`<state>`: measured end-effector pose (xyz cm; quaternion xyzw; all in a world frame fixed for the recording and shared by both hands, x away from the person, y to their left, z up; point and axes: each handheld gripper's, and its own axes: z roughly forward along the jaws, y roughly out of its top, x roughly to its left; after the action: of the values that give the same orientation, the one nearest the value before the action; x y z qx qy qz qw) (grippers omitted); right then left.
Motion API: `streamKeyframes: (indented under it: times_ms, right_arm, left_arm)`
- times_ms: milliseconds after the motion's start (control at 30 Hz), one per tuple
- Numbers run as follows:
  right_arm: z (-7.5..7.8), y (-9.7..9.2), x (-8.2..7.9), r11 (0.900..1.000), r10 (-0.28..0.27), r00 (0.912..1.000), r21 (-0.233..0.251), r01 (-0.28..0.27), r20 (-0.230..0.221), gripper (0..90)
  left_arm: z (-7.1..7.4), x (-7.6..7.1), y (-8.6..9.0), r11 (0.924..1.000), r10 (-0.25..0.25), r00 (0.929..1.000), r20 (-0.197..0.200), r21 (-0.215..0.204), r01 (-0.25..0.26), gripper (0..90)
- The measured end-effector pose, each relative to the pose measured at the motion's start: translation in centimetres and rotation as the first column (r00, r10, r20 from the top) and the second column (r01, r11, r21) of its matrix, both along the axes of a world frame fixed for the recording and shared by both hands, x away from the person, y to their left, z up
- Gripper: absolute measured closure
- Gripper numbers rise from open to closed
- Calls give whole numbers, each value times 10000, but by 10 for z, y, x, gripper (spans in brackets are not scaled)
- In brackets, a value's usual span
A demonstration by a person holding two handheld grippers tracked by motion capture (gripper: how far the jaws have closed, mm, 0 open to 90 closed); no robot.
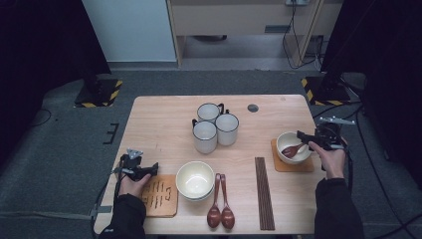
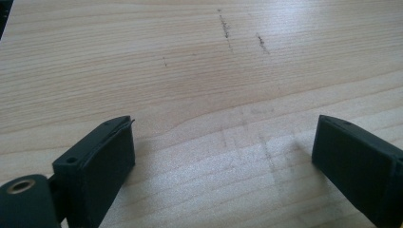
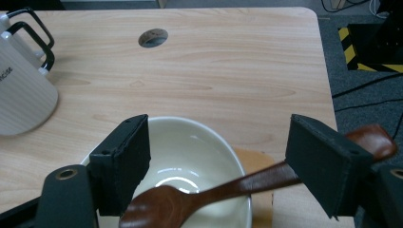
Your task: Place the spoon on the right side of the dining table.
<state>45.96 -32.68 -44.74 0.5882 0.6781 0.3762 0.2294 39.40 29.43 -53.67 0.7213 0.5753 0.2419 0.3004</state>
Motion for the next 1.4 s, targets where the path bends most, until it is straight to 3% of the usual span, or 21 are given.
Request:
streamKeyframes:
  times_ms: [233,600,1400]
  right_arm:
    - [-8,5,8,9995,114,9997,-288,-120,-208,228]
    - [-7,5,5,9985,61,9978,-532,-96,-653,231]
    - [-5,3,-4,9990,34,9951,-438,-78,-993,231]
  left_arm:
    - [0,0,0,10000,-1,10000,-1,-4,1,57]
    - [0,0,0,10000,-4,10000,-2,-6,4,57]
    - [0,0,0,10000,-6,10000,-3,-5,6,57]
